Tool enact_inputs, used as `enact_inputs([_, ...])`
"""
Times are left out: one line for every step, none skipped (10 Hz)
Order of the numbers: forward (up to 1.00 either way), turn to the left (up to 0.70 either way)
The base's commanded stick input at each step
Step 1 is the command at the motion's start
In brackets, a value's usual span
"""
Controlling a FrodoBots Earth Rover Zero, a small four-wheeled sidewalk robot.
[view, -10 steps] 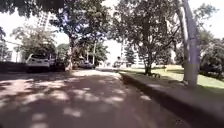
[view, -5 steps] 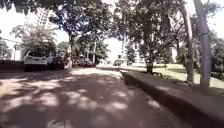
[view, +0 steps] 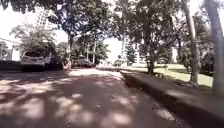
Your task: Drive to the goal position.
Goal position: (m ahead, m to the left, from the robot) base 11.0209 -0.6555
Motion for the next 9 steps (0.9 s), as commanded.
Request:
enact_inputs([0.7, 0.28])
enact_inputs([0.7, 0.34])
enact_inputs([0.7, 0.08])
enact_inputs([0.7, 0.0])
enact_inputs([0.7, 0.0])
enact_inputs([0.7, 0.0])
enact_inputs([0.7, 0.0])
enact_inputs([0.7, 0.0])
enact_inputs([0.7, 0.0])
